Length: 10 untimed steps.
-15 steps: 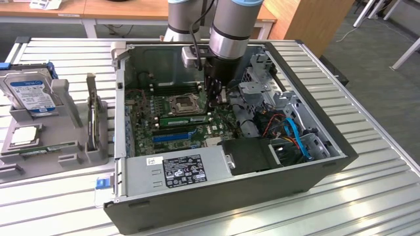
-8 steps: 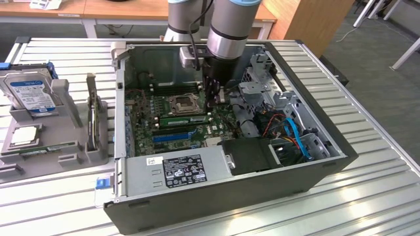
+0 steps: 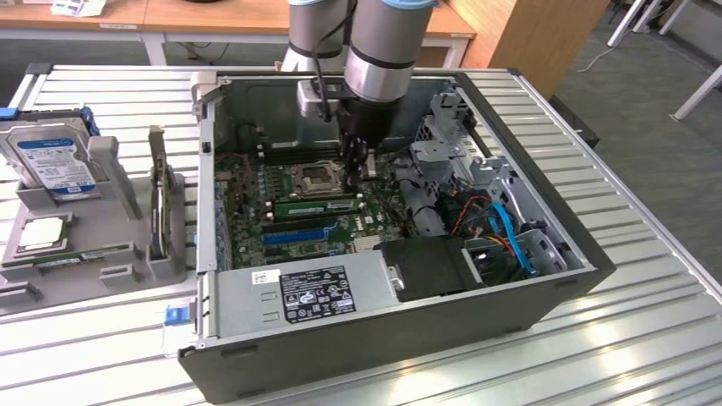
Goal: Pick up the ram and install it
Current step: 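Press down the ram until it locks into place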
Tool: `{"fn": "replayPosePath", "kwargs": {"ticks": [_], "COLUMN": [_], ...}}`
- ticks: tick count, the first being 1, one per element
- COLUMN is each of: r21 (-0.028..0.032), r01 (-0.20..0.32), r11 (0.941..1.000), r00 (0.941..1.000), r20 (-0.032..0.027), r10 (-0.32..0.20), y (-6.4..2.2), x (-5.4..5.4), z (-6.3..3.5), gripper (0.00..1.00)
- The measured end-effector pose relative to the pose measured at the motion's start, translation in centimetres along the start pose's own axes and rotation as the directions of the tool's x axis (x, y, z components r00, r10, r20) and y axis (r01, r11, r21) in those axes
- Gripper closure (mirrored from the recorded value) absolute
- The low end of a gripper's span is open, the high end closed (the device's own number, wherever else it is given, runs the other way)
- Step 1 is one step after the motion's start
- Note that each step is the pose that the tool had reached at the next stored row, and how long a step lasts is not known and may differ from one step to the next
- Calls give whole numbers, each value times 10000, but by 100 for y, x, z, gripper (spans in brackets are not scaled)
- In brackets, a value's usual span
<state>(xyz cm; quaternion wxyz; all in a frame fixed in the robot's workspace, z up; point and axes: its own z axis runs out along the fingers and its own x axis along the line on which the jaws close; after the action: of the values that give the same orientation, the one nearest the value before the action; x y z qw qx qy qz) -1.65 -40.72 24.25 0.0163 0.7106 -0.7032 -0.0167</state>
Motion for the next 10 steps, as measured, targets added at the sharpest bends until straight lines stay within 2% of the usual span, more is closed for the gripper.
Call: {"fn": "replayPosePath", "kwargs": {"ticks": [10], "r21": [0], "r01": [1], "r11": [10000], "r00": [10000], "r20": [-1], "r10": [-1], "y": [179], "x": [-8], "z": [10], "gripper": [90]}}
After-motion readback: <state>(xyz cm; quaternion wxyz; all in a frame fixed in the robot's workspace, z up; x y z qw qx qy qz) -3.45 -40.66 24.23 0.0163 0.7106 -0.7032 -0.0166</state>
